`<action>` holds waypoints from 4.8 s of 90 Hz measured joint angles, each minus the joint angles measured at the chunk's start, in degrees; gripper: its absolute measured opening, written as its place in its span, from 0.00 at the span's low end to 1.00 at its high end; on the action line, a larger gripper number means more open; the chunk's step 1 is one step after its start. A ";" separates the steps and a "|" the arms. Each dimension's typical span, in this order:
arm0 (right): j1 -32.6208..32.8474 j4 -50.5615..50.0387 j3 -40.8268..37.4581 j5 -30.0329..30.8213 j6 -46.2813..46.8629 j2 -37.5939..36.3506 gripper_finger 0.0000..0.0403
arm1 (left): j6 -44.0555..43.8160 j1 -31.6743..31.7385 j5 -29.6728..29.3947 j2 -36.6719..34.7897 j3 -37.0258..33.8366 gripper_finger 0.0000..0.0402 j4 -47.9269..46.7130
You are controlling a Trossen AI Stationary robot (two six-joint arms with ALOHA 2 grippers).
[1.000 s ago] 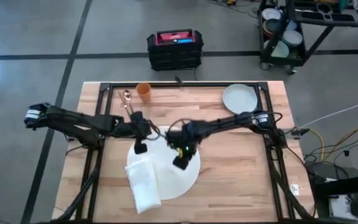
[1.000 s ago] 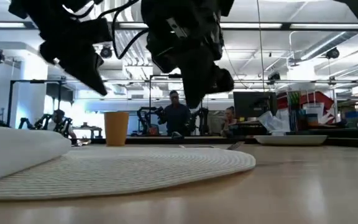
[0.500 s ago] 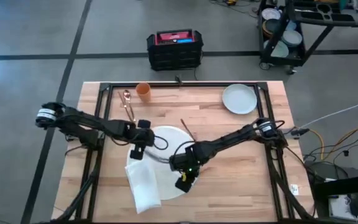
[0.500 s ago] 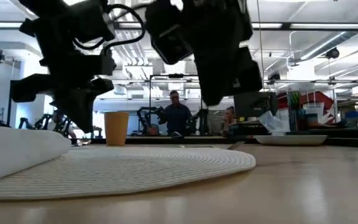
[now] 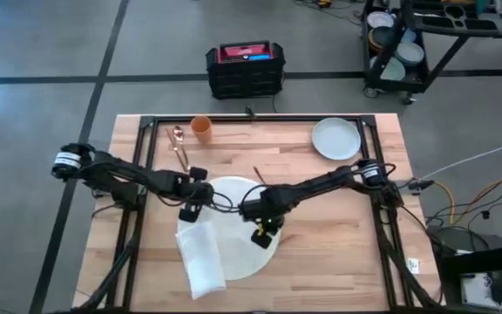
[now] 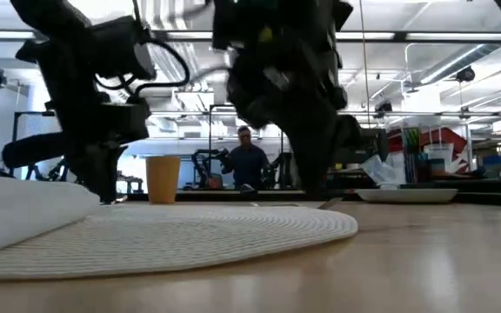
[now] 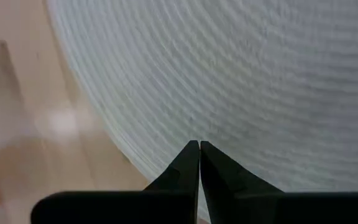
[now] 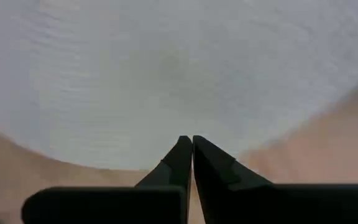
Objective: Set table place
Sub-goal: Adjust the white mat on the table
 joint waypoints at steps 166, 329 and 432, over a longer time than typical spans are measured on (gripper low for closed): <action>0.25 13.90 -17.80 15.16 25.03 -12.64 0.00 | -1.25 0.94 -0.91 -0.16 -2.11 0.00 3.72; 5.70 29.66 -18.76 9.51 50.91 -5.90 0.00 | -18.68 18.04 23.02 -20.59 14.44 0.00 -23.06; 1.47 29.19 -18.88 7.13 40.93 -6.17 0.00 | -74.33 -23.96 29.95 -8.39 -6.16 0.00 5.14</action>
